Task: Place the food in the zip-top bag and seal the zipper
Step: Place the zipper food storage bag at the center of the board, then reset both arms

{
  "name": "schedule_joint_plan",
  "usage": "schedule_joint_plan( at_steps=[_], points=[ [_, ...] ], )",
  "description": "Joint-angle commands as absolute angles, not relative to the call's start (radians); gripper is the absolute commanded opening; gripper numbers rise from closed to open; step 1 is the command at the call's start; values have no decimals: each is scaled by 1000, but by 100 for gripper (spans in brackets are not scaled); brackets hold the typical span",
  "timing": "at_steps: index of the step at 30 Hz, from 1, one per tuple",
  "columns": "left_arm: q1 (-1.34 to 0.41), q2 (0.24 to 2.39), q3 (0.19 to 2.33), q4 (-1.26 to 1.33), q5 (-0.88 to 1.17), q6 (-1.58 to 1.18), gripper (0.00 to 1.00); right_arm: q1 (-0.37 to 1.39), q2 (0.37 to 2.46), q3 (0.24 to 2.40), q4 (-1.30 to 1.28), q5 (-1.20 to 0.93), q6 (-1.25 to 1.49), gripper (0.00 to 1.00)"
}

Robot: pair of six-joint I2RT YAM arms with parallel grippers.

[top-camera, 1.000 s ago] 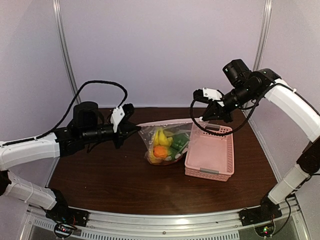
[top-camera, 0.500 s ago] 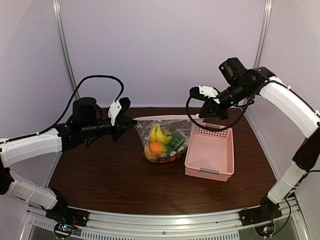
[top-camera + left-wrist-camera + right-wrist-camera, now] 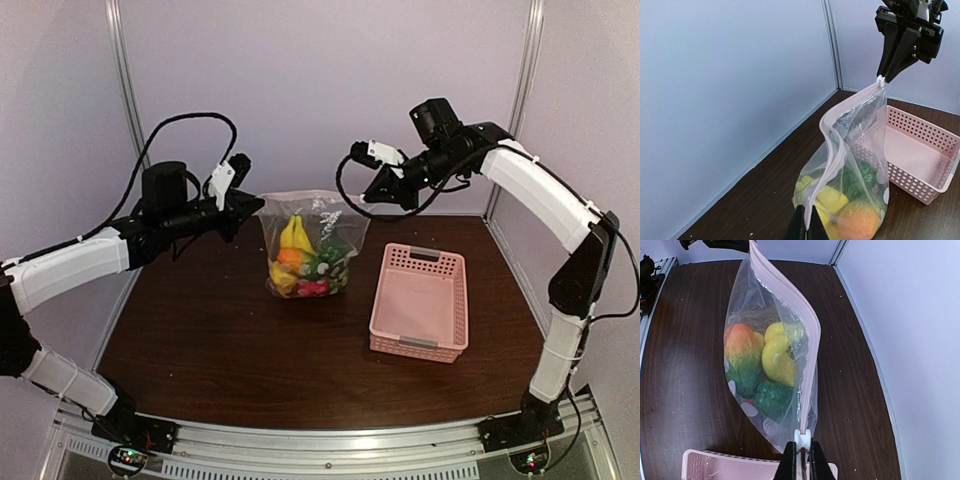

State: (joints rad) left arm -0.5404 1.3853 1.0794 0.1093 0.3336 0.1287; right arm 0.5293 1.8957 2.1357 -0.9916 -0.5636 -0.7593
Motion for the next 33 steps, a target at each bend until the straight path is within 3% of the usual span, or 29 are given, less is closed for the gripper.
schedule_joint_plan(
  at_steps=[1, 4, 6, 9, 14, 18, 23, 28, 31, 32, 33],
  points=[
    [-541, 1255, 975, 128, 379, 148, 0, 597, 1727, 1903, -909, -557, -827, 0],
    [-543, 1186, 882, 64, 453, 149, 1, 661, 1600, 1672, -824, -513, -862, 0],
    [-543, 1151, 829, -4, 495, 149, 15, 703, 1577, 1565, -795, -524, -859, 3],
    [-545, 1087, 756, -79, 507, 139, 35, 749, 1609, 1535, -850, -578, -831, 25],
    [-543, 933, 721, -126, 436, 138, 50, 751, 1567, 1594, -1042, -677, -861, 50],
    [-543, 886, 731, -125, 390, 138, 61, 724, 1463, 1564, -995, -648, -806, 54],
    [-543, 915, 774, -167, 360, 155, 62, 644, 1389, 1528, -916, -618, -695, 56],
    [-543, 958, 819, -177, 87, 77, 67, 472, 1328, 1476, -708, -550, -462, 59],
    [-543, 970, 875, -206, -130, 6, 71, 359, 1291, 1416, -592, -513, -317, 77],
    [-543, 965, 886, -212, -175, -13, 76, 329, 1277, 1394, -564, -489, -276, 95],
    [-543, 957, 895, -217, -207, -34, 93, 304, 1260, 1370, -531, -464, -246, 99]
  ],
)
